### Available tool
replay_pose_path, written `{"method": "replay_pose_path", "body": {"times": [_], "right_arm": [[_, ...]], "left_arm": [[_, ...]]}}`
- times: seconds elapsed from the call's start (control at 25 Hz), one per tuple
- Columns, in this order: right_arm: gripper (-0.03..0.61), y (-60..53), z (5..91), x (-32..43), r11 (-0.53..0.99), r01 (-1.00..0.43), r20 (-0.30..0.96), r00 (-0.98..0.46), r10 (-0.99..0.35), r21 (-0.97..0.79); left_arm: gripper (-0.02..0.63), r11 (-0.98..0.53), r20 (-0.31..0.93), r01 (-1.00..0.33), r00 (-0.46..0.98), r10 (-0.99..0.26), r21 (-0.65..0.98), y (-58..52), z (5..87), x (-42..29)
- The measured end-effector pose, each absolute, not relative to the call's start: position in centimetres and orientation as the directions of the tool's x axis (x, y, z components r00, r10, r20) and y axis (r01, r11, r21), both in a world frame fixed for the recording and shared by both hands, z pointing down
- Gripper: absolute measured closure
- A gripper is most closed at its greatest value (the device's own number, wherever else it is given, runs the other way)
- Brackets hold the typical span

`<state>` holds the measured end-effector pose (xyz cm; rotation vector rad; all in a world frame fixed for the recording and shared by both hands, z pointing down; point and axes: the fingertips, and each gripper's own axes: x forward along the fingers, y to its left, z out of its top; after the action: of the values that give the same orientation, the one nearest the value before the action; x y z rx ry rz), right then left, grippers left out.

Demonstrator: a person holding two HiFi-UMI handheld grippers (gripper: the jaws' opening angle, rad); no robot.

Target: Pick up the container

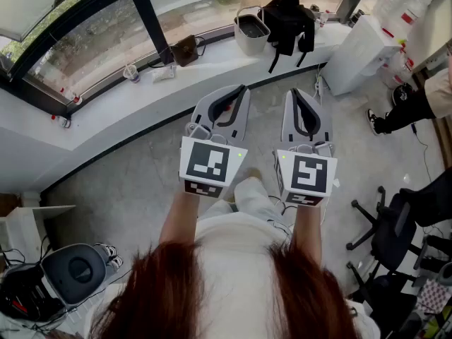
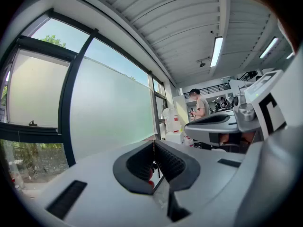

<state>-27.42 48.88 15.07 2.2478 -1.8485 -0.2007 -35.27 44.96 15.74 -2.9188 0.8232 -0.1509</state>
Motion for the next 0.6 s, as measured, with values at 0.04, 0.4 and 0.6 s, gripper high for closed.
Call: {"method": "replay_pose_path", "body": {"times": [0.04,0.4,0.6], "right_arm": [[0.554,48.6,15.1,-27.0,-0.180,-0.950,0.034,0.195,-0.980,0.255],[0.554,46.4,15.5,-22.1,-0.192,-0.974,0.010,0.194,-0.981,0.118],[0.554,45.2,15.7,-18.9,-0.174,-0.984,0.015,0.174,-0.985,0.032]], "left_arm": [[0.597,-0.847,0.069,-0.516,0.847,-0.527,-0.131,44.7,15.8,-34.9],[0.597,-0.840,0.077,-0.525,0.840,-0.538,-0.135,42.1,16.2,-30.6],[0.597,-0.840,0.082,-0.525,0.839,-0.537,-0.138,40.4,16.2,-27.2]]}}
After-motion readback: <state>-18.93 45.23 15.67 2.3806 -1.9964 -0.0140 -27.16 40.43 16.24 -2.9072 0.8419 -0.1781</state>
